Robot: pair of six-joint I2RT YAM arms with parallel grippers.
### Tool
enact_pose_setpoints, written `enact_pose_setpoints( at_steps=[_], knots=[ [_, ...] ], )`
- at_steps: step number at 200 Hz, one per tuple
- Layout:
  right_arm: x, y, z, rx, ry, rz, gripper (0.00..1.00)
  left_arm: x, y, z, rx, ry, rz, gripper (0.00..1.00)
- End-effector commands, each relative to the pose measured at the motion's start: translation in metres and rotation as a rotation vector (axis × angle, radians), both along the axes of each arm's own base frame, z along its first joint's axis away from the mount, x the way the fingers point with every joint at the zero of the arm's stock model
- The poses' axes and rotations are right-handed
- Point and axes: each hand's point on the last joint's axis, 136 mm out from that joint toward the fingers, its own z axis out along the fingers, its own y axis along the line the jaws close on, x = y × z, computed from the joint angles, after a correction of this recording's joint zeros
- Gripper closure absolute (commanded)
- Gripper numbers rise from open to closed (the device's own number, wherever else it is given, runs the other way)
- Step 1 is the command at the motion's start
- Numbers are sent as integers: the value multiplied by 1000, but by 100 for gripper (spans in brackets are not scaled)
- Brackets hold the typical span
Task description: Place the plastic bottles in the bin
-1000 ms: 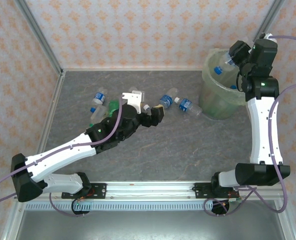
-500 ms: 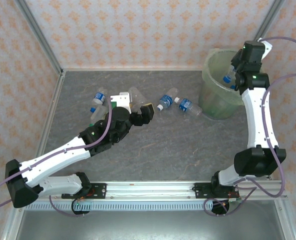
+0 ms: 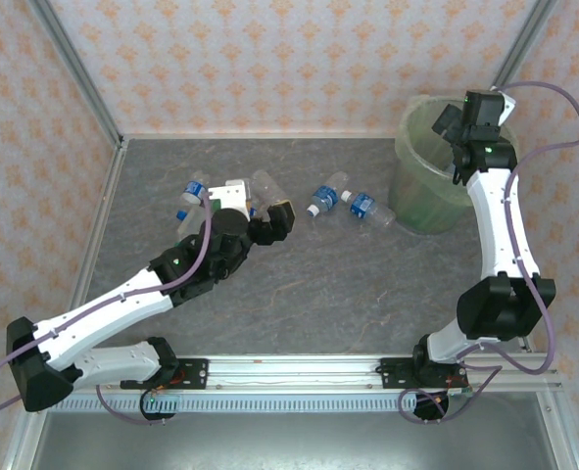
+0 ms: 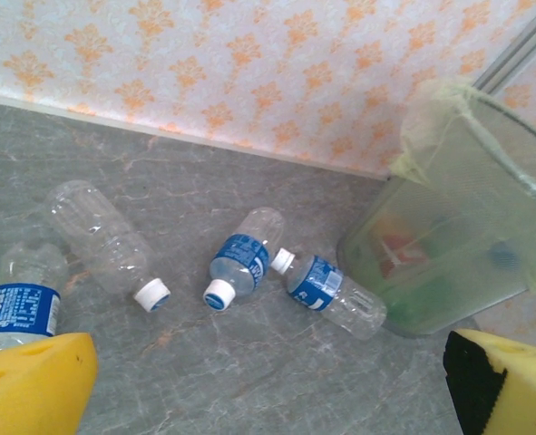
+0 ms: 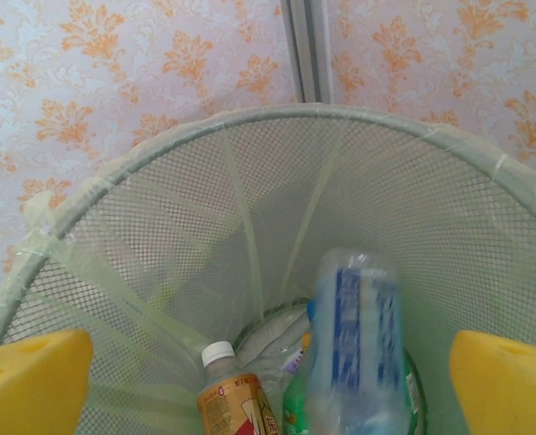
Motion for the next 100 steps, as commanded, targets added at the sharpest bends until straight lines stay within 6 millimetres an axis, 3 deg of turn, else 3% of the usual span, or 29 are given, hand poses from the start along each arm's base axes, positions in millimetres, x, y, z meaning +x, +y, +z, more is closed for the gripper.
enact_pose_setpoints(
  at_steps=[1,36,71,100],
  knots=[
    [-12,4,32,19,-73,26,0,9,4,0,14,21,25,1],
    [-15,22,48,74,-126,112,0,21,20,-22,19,82,70,1],
    [-20,55,69,147,-193,265,0,37,63,-68,39,225,183,1],
    [-26,84,79,204,-223,388,0,38,103,-97,77,307,285,3]
  ],
)
